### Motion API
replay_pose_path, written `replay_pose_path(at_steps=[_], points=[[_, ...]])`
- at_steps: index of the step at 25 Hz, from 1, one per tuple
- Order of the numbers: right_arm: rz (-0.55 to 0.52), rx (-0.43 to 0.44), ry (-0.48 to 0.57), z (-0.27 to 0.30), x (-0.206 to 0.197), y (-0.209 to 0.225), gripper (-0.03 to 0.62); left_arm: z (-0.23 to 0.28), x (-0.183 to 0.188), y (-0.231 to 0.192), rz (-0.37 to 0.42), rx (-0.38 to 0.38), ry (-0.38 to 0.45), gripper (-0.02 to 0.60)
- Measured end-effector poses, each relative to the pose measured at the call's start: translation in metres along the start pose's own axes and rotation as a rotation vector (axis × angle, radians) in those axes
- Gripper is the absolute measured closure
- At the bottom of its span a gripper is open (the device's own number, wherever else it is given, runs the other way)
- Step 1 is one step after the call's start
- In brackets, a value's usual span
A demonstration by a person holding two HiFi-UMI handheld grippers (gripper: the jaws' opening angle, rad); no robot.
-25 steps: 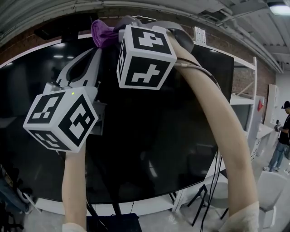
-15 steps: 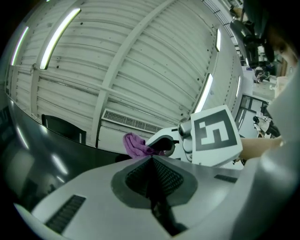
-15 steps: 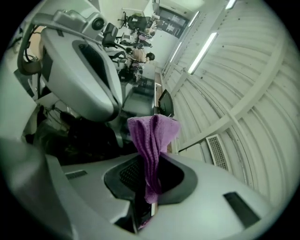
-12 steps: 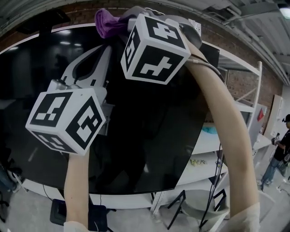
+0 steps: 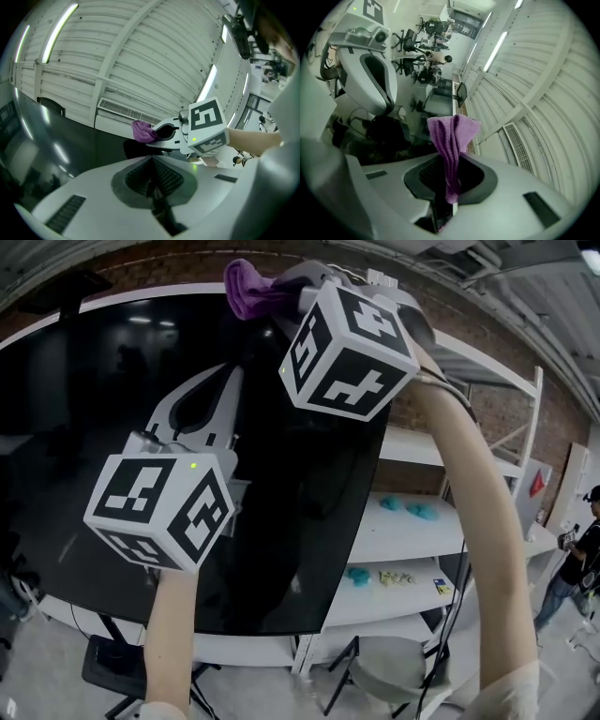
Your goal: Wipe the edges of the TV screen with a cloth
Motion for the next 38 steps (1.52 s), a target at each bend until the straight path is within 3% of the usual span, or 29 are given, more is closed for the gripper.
replay_pose_path(at_steps=[16, 20, 26, 30, 38], points=[[-0.045, -0.099, -0.088, -0.034, -0.07, 0.016, 0.531, 0.046, 0.01, 0.062, 0.007, -0.094, 0.066, 0.566], [0.024, -0.053, -0.053, -0.051, -0.092, 0.022, 0.531, 0.057, 0.013, 0.087, 0.035, -0.084, 0.054, 0.566], [0.163, -0.036, 0.08, -0.073, -0.113, 0.026, 0.531, 0.068, 0.015, 0.127, 0.069, -0.048, 0.009, 0.566], [0.266, -0.051, 0.154, -0.086, -0.13, 0.04, 0.531, 0.075, 0.013, 0.153, 0.143, -0.02, -0.011, 0.566], [0.527, -0.081, 0.318, -0.099, -0.145, 0.036, 0.531, 0.059, 0.005, 0.158, 0.2, 0.045, -0.063, 0.566]])
Point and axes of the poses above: the fingertips, and each gripper's own axes: z forward along the fingers, y to its right, x out of its top, the point moved 1 cm from there along -z, backward along the fingers, and after that the axes turned 11 degrees about z, right-handed, at the moved point
